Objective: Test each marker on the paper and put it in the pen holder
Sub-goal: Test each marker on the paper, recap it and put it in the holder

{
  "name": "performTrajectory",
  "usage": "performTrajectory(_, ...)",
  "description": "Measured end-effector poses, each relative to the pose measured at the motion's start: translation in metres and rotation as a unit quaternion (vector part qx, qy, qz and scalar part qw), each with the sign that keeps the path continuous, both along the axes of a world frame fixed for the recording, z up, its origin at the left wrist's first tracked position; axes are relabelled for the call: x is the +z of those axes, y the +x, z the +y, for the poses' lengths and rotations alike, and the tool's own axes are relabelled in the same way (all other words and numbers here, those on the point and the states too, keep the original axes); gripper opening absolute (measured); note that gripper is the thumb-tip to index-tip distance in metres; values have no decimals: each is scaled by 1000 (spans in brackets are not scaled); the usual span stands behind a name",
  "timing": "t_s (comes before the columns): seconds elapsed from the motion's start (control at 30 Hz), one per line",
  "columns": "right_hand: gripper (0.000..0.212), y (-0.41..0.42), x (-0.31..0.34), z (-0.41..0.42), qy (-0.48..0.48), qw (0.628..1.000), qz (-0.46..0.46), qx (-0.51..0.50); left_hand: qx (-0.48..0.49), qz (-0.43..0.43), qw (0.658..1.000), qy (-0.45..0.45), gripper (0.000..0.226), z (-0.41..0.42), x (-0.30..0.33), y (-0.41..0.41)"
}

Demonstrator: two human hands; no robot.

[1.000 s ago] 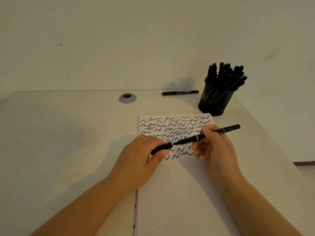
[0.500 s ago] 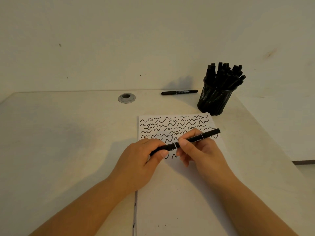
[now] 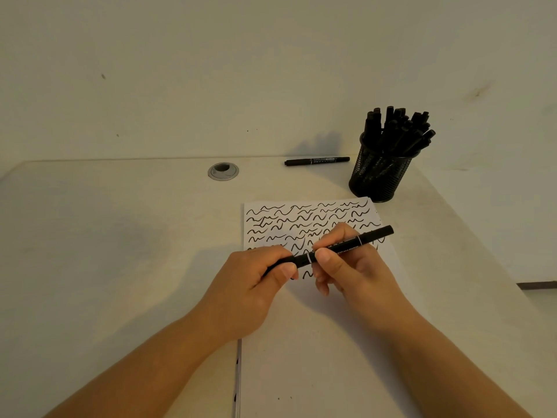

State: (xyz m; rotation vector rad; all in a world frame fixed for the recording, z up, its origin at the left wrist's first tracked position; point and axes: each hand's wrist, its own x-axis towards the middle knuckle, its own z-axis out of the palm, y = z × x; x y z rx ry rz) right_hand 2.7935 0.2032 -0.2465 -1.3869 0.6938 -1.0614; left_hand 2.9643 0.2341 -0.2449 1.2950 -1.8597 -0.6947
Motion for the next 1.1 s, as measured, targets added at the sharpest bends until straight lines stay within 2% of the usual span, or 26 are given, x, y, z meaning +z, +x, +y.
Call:
performTrajectory(0.23, 13, 5, 2, -1, 0, 999, 5, -46, 20, -11, 1000, -4, 19, -3, 0, -2)
performTrajectory(0.33, 7, 6, 2, -2, 0, 995, 48, -82, 30, -26, 999, -10, 18, -4, 0, -1)
performTrajectory(0.4, 20, 7, 1, -1, -12, 984, 121, -131, 42, -39, 998, -18, 19, -4, 0, 0)
performTrajectory(0.47, 35, 8, 0, 1, -57, 964, 196, -172, 65, -66, 995, -34, 21, -4, 0, 0)
performTrajectory(0.53, 39, 9, 0, 5, -144, 941, 236, -196, 93, -98, 990, -49, 25, -3, 1, 2)
performTrajectory(0.6, 33, 11, 1, 7, -275, 894, 271, -230, 109, -138, 983, -62, 30, -4, 4, 4)
performTrajectory(0.67, 14, 12, 6, 7, -385, 835, 302, -250, 104, -189, 972, -92, 33, -3, 8, 5)
performTrajectory(0.7, 9, 12, 9, 6, -421, 809, 325, -249, 95, -212, 966, -116, 35, -3, 11, 5)
performTrajectory(0.77, 15, 10, 13, 3, -469, 765, 382, -222, 84, -240, 954, -159, 34, -2, 18, 4)
performTrajectory(0.87, 14, 3, 21, -2, -523, 704, 445, -183, 79, -267, 942, -185, 30, -6, 28, 3)
performTrajectory(0.9, 12, 1, 24, -5, -527, 694, 458, -175, 77, -277, 938, -195, 29, -8, 31, 2)
performTrajectory(1.0, 23, -6, 35, -14, -521, 687, 480, -159, 67, -289, 928, -226, 32, -18, 42, -3)
performTrajectory(1.1, 16, -13, 50, -24, -503, 695, 490, -154, 62, -284, 925, -246, 32, -32, 57, -9)
